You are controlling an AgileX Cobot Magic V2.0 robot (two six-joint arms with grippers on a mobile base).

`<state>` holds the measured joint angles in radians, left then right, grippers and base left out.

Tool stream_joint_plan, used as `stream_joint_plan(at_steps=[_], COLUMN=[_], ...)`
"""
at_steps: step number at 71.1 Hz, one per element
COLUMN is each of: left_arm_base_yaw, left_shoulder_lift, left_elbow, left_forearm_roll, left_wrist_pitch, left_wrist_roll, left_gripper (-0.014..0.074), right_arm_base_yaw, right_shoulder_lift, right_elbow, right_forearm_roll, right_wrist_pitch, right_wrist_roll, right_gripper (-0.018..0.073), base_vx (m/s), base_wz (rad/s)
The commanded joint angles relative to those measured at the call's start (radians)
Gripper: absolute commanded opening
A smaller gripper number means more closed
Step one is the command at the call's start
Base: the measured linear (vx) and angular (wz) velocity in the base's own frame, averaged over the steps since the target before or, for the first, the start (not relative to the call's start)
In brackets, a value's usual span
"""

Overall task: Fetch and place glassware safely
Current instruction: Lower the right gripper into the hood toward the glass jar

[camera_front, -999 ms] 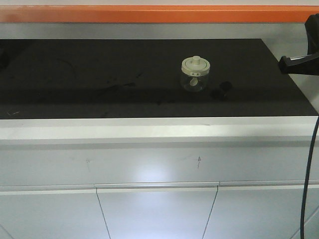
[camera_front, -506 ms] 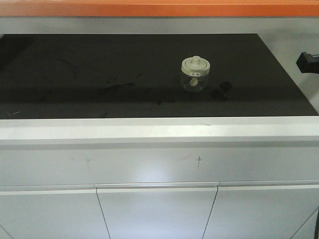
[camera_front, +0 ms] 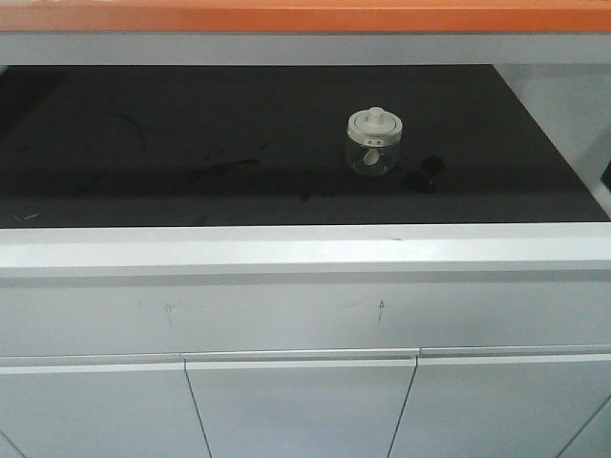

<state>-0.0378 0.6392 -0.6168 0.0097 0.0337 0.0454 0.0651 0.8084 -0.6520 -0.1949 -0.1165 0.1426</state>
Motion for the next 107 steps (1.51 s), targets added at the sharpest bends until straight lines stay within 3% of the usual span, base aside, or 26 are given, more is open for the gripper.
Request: stream_joint_plan(at_steps=[1, 17, 31, 63, 88, 107], left_arm_base_yaw=[0.003, 0.003, 0.003, 0.003, 0.003, 0.003], left_shoulder_lift=[-0.067, -0.211, -0.269, -0.27, -0.27, -0.27], left_elbow=[0.03, 0.132, 0.203, 0.208, 0.208, 0.208], left_forearm_roll=[-0.003, -0.004, -0.003, -0.01, -0.01, -0.01], left_wrist_pitch=[-0.054, 0.079, 0.098, 0.121, 0.121, 0.121], left_wrist_roll=[-0.003, -0.003, -0.003, -0.003, -0.003, -0.003], left_gripper=[-0.0007, -0.0007, -0.0007, -0.0007, -0.0007, -0.0007], right_arm_base_yaw=[0.069, 0.161, 0.161, 0.161, 0.16, 0.16], right_shoulder_lift=[-0.046, -0.129, -0.155, -0.133, 0.218, 0.58], right_elbow=[0.019, 0.169, 0.256, 0.258, 0.25, 0.101], right_forearm_roll=[-0.002, -0.002, -0.002, -0.002, -0.001, 0.002], right_wrist_pitch=[-0.057, -0.053, -0.055, -0.114, -0.498, -0.74], right_wrist_roll=[-0.003, -0.002, -0.003, -0.003, -0.036, -0.075], right_gripper=[-0.0003, -0.0003, -0.0003, -0.0003, -0.0003, -0.0003], base_vx=[0.0, 0.0, 0.0, 0.0, 0.0, 0.0], base_wz=[0.0, 0.0, 0.0, 0.0, 0.0, 0.0])
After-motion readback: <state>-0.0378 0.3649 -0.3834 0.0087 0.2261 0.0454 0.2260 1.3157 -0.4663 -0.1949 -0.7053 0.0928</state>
